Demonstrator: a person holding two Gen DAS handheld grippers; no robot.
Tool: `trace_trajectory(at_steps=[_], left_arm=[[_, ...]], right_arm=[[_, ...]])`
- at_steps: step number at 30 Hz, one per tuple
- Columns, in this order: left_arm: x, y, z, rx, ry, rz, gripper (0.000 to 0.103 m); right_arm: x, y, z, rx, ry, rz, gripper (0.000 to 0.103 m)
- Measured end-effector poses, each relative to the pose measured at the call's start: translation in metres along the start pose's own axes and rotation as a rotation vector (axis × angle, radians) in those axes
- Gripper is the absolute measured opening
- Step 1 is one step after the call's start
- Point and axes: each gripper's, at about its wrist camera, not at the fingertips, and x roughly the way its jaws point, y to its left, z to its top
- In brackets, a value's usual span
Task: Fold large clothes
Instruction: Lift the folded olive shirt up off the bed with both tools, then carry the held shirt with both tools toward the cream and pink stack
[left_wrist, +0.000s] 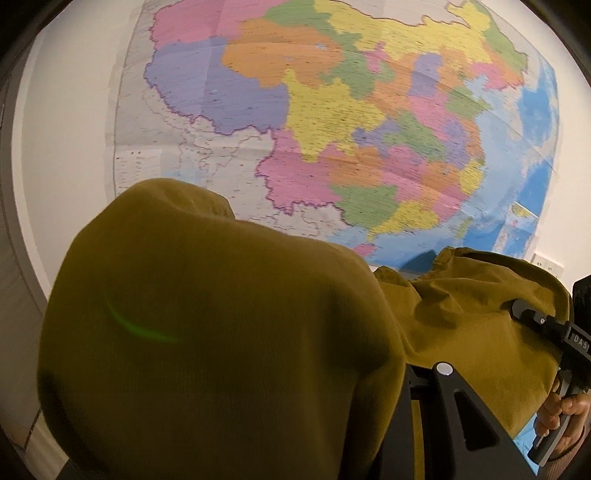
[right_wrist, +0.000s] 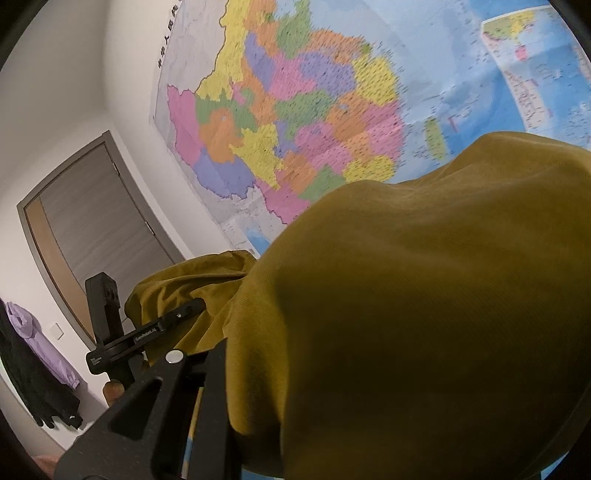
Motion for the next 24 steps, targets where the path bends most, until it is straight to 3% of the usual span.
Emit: trace_trajectory(at_steps=[24], left_arm=[[0.021,0.07,0.016,-0.054,-0.004,0.103,0.033]], right_arm=[[0.071,0.019,-0.011,-0.017,0.039,0.03,0.017]])
